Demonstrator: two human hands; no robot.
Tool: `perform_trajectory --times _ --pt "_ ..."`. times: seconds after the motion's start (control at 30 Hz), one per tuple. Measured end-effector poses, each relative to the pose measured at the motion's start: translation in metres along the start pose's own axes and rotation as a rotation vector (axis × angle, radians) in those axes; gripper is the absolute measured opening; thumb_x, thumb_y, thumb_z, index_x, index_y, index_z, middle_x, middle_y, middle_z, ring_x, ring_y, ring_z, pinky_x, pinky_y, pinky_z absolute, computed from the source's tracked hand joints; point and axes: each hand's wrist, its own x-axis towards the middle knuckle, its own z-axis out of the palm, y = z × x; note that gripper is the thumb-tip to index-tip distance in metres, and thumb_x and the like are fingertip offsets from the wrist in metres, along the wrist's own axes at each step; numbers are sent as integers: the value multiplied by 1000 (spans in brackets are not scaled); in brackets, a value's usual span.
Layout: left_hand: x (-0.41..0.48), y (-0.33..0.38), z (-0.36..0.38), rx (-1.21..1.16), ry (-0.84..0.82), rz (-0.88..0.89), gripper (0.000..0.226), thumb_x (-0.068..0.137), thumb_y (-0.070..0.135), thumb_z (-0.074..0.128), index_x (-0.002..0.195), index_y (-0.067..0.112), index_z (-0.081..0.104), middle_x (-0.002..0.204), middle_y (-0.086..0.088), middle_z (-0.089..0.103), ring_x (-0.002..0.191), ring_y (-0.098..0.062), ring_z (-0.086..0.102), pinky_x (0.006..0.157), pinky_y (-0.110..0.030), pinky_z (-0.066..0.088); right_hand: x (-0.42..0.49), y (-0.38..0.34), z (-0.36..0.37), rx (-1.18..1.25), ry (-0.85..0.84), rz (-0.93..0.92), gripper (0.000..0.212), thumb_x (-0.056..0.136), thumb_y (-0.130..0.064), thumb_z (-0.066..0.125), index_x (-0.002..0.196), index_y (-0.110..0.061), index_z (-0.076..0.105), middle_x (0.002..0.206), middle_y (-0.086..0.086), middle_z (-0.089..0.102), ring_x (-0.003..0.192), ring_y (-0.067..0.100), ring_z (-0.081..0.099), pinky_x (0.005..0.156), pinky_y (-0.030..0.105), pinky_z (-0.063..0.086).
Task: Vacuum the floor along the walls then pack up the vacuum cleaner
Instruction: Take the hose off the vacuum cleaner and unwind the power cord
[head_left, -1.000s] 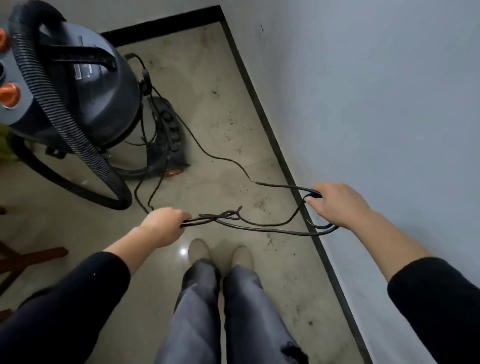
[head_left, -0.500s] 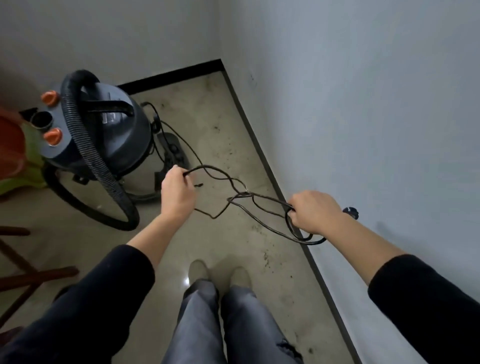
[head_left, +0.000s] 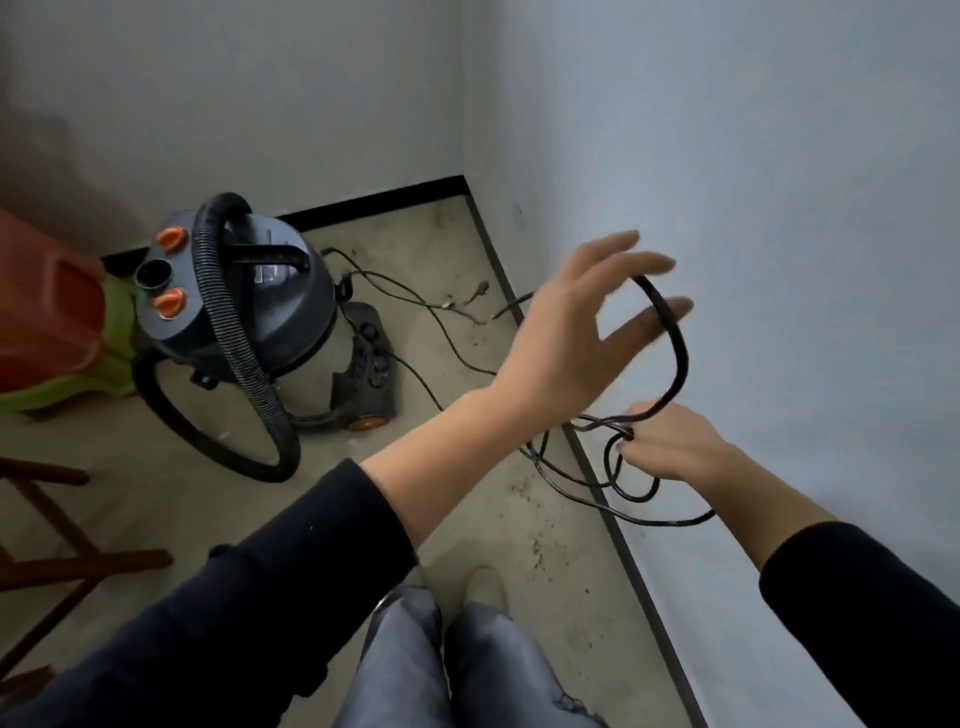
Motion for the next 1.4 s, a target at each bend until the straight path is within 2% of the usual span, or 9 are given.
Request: perform_trajectory --times 0.23,0.43,0.57,0.7,0.87,0.97,1.07,1.23,1.4 --pt "-3 -45 -85 130 -112 -631 71 76 77 52 89 9 69 68 1 55 55 -13 44 52 -24 35 -5 -1 -20 376 118 -14 34 90 -29 57 62 -10 51 60 3 50 62 22 48 54 30 33" --pt "-55 -32 -92 105 -413 -495 53 74 66 64 67 13 63 56 8 50 50 -6 42 49 -23 35 5 -26 -34 714 213 -70 28 94 -28 54 77 -7 61 61 2 54 60 19 49 65 32 45" --pt "-80 -69 -99 424 -792 -736 47 74 64 71 72 18 59 65 9 54 59 -7 48 56 -22 38 -2 -57 -45 756 70 -233 19 94 -25 60 88 -13 73 60 -3 59 53 10 53 56 21 46" --pt "-108 -111 -117 608 -991 -972 69 75 55 76 129 19 53 116 1 60 100 -16 57 82 -27 47 2 -87 -46 679 -109 -268 20 87 -8 54 84 6 67 62 -1 60 53 12 52 55 21 41" --pt "-113 -118 -103 380 -764 -966 116 76 50 77 154 36 -8 134 -5 52 118 -22 56 98 -30 47 -2 -111 -53 621 -291 -457 19 86 6 60 97 -6 70 82 14 71 60 10 64 60 22 50" --pt "-109 -117 -91 229 -559 -791 91 79 42 77 149 44 19 116 2 62 94 -12 66 90 -32 53 -4 -122 -62 644 -358 -525 16 85 7 63 96 -1 71 84 19 72 65 14 69 65 25 56" --pt "-102 -117 -97 259 -321 -700 21 88 38 68 103 25 63 81 -2 69 66 -12 58 65 -29 48 -2 -131 -69 641 -342 -547 12 85 5 66 91 -3 71 78 14 73 64 13 69 63 26 57" --pt "-105 -118 -123 240 -271 -697 19 84 38 72 77 22 63 66 1 69 60 -16 62 59 -31 50 8 -132 -69 492 -189 -531 7 84 -9 72 88 -14 73 81 1 75 74 6 70 64 15 47" --pt "-118 -126 -169 431 -229 -644 26 81 36 74 69 19 58 59 4 64 54 -16 57 53 -30 48 23 -110 -80 449 118 -427 6 89 -8 64 90 -14 66 76 1 69 68 13 66 70 29 53"
